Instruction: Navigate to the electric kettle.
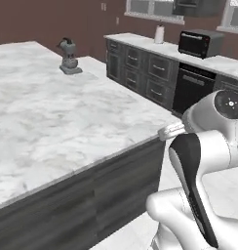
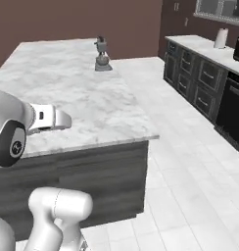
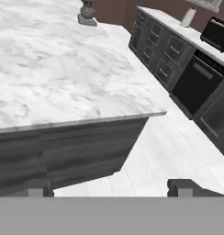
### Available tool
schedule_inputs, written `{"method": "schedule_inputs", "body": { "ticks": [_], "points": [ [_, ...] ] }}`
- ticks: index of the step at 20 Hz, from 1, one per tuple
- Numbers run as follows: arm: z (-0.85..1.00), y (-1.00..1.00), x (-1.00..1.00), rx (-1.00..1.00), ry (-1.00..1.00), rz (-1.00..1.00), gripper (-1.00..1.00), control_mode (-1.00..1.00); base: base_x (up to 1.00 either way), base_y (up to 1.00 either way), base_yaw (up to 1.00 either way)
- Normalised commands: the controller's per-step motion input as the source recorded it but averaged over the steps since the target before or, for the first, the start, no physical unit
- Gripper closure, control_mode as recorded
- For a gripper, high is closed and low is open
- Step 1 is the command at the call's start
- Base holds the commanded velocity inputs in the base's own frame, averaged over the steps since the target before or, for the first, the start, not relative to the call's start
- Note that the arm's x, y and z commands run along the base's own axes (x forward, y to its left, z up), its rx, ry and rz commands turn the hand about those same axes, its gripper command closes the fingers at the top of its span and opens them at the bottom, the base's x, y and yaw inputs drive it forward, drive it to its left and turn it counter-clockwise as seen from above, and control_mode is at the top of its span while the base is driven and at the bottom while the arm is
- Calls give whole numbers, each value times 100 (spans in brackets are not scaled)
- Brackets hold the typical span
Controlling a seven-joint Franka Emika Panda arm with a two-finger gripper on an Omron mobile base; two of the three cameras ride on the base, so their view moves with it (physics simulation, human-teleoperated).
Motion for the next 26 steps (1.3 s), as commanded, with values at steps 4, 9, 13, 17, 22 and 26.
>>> {"method": "schedule_inputs", "body": {
  "ticks": [4, 9, 13, 17, 22, 26],
  "points": [
    [0, 0, 0, 0, 0, 0, -100, 100, 1, -3, -89],
    [0, 0, 0, 0, 0, 0, -100, 100, 9, -13, -79],
    [0, 0, 0, 0, 0, 0, -100, 100, 30, -39, -67],
    [0, 0, 0, 0, 0, 0, -100, 100, 72, -38, -56],
    [0, 0, 0, 0, 0, 0, -100, 100, 100, -4, -35],
    [0, 0, 0, 0, 0, 0, -100, 100, 100, 0, -33]
  ]
}}
